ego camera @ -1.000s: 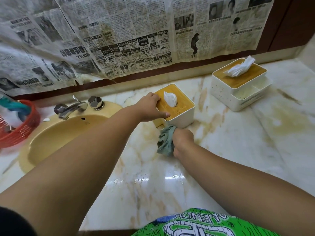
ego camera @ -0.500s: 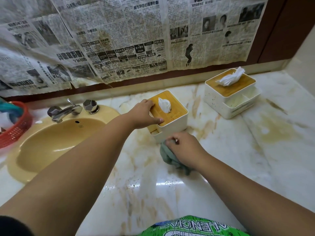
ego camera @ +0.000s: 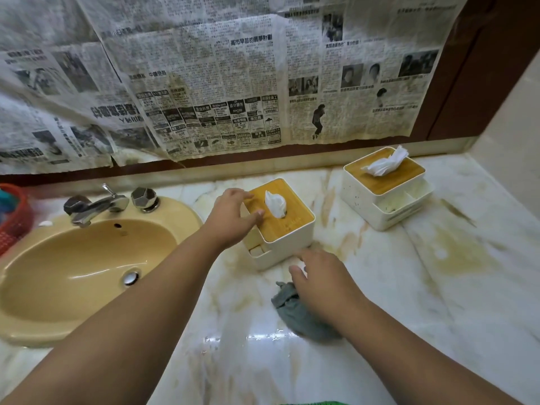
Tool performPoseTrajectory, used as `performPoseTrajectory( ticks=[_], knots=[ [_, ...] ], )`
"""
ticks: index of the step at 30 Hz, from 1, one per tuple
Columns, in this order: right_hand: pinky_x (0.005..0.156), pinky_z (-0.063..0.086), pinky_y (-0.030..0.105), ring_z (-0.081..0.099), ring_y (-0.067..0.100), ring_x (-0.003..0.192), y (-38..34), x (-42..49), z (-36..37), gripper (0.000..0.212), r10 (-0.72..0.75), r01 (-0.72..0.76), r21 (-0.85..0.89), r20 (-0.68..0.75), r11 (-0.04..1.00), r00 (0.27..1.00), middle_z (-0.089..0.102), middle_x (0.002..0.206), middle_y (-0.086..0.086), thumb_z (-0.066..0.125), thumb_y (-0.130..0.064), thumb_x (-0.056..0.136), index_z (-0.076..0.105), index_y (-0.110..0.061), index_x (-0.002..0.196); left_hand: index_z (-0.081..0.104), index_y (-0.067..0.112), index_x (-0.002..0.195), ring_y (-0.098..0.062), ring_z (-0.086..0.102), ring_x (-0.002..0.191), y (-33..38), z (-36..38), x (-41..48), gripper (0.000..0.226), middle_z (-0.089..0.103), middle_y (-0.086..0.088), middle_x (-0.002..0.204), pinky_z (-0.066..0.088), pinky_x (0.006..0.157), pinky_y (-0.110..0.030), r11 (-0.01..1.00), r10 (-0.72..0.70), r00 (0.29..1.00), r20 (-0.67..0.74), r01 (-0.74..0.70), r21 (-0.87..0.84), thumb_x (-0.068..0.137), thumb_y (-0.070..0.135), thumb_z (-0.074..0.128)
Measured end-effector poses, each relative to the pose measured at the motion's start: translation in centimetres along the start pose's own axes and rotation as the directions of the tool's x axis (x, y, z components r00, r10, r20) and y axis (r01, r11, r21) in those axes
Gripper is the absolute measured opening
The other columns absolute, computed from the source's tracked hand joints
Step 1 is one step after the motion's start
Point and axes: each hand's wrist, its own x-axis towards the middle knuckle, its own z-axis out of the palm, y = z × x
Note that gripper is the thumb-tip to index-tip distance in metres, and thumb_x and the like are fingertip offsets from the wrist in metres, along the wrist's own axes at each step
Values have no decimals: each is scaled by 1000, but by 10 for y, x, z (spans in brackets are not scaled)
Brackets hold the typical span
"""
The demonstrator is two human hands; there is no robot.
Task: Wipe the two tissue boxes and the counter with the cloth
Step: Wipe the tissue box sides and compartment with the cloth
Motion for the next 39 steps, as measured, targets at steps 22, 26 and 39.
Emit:
performPoseTrajectory(
  ticks=[22,26,39],
  knots=[
    [76,52,42,63,35,78,34,90,-17,43,352,-188,703,-95,686,931,69,79,13,45,-43,87,64,-5,84,69,13,95,-27,71,86,7,-2,18,4,73,-9,95,59,55,-37,727,-401,911,102,384,-570,92,15,68],
    [68,42,37,49,23,66,42,114,-44,44,307,-166,650,-108,742,946,54,67,11,42,-43,85,56,-5,70,64,11,97,-33,73,90,21,13,-7,6,72,-15,100,56,54,-37,583,-489,866,105,414,-699,94,15,67],
    [68,38,33,50,20,71,48,136,-40,46,233,-190,607,9,771,973,54,74,8,42,-34,102,59,3,80,62,16,100,-25,70,94,23,33,-35,12,68,-10,101,61,54,-40,569,-582,813,-20,390,-724,92,21,69]
  ],
)
